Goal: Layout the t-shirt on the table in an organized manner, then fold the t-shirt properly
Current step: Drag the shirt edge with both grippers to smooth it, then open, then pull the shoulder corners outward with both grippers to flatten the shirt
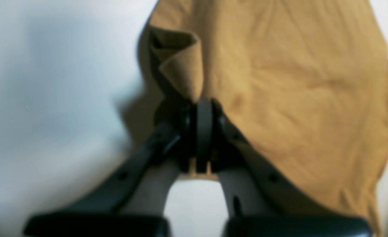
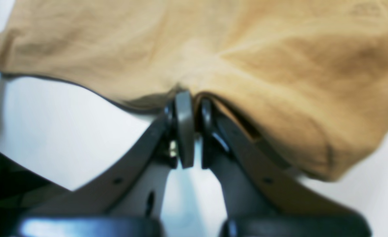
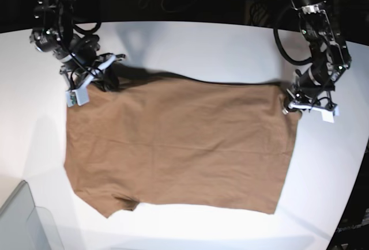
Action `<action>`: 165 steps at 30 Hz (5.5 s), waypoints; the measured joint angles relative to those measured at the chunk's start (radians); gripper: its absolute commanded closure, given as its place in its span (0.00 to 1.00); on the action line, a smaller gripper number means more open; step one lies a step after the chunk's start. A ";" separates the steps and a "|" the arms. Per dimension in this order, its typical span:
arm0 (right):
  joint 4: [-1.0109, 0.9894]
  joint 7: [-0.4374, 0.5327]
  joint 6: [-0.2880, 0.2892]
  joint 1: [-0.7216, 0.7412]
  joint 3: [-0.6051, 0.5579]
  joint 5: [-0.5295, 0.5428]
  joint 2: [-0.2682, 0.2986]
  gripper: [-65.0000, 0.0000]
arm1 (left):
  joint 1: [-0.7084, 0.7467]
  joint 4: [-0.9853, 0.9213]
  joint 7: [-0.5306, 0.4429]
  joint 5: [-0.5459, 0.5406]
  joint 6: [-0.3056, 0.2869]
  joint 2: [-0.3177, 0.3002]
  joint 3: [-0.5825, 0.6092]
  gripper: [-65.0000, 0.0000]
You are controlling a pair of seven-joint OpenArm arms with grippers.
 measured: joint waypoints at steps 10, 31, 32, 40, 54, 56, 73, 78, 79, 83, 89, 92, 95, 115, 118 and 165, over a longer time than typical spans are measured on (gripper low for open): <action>-0.004 -0.077 -0.001 0.005 0.005 -0.001 0.002 0.82 | 0.080 0.004 -0.002 -0.135 -0.004 -0.031 0.001 0.92; 0.002 -0.087 -0.002 -0.091 0.182 0.002 -0.004 0.74 | 0.128 0.105 0.002 -0.276 -0.007 -0.086 -0.172 0.48; 0.002 -0.087 -0.002 -0.094 0.186 0.000 -0.003 0.74 | 0.125 0.105 0.003 -0.280 -0.007 -0.084 -0.169 0.48; -0.037 -0.079 -0.002 -0.111 0.251 0.000 -0.006 0.74 | 0.037 0.042 -0.009 -0.281 -0.007 -0.080 0.019 0.48; -0.248 -0.078 0.002 0.043 0.242 -0.001 0.049 0.74 | -0.069 -0.243 -0.017 -0.286 -0.008 -0.088 0.091 0.48; -0.249 -0.080 -0.002 0.078 0.245 -0.002 0.059 0.74 | -0.069 -0.239 -0.032 -0.262 -0.007 -0.087 0.091 0.48; -0.196 -0.083 -0.003 0.157 0.123 -0.002 0.130 0.74 | -0.074 -0.230 -0.072 -0.150 -0.011 -0.086 0.090 0.48; -0.043 -0.084 -0.002 -0.004 0.122 0.004 0.059 0.74 | -0.074 -0.229 -0.077 -0.149 -0.008 -0.086 0.090 0.48; -0.026 -0.080 0.000 -0.024 0.120 0.002 0.037 0.74 | -0.074 -0.229 -0.076 -0.149 -0.008 -0.087 0.090 0.48; -0.053 -0.075 0.001 -0.038 0.115 0.006 -0.004 0.74 | -0.077 -0.229 -0.073 -0.150 -0.008 -0.086 0.090 0.48; -0.152 -0.074 0.001 -0.036 0.116 -0.001 -0.012 0.75 | -0.088 -0.230 -0.069 -0.138 -0.006 -0.083 0.090 0.48; -0.180 -0.050 0.001 -0.044 0.104 0.003 -0.014 0.75 | -0.091 -0.230 -0.069 -0.138 -0.004 -0.083 0.090 0.48; -0.186 -0.018 -0.002 -0.062 0.062 0.012 -0.005 0.75 | -0.091 -0.230 -0.069 -0.138 -0.004 -0.083 0.090 0.48; -0.188 0.120 0.013 -0.193 0.085 0.039 0.103 0.75 | -0.087 -0.149 -0.063 -0.123 0.003 -0.089 0.089 0.48; -0.241 0.127 0.021 -0.156 0.134 0.050 0.125 0.75 | -0.085 -0.150 -0.058 -0.123 0.004 -0.088 0.088 0.48; 0.027 0.069 0.001 -0.239 0.246 0.001 0.023 0.66 | 0.272 0.194 -0.058 -0.123 -0.158 -0.066 -0.074 0.40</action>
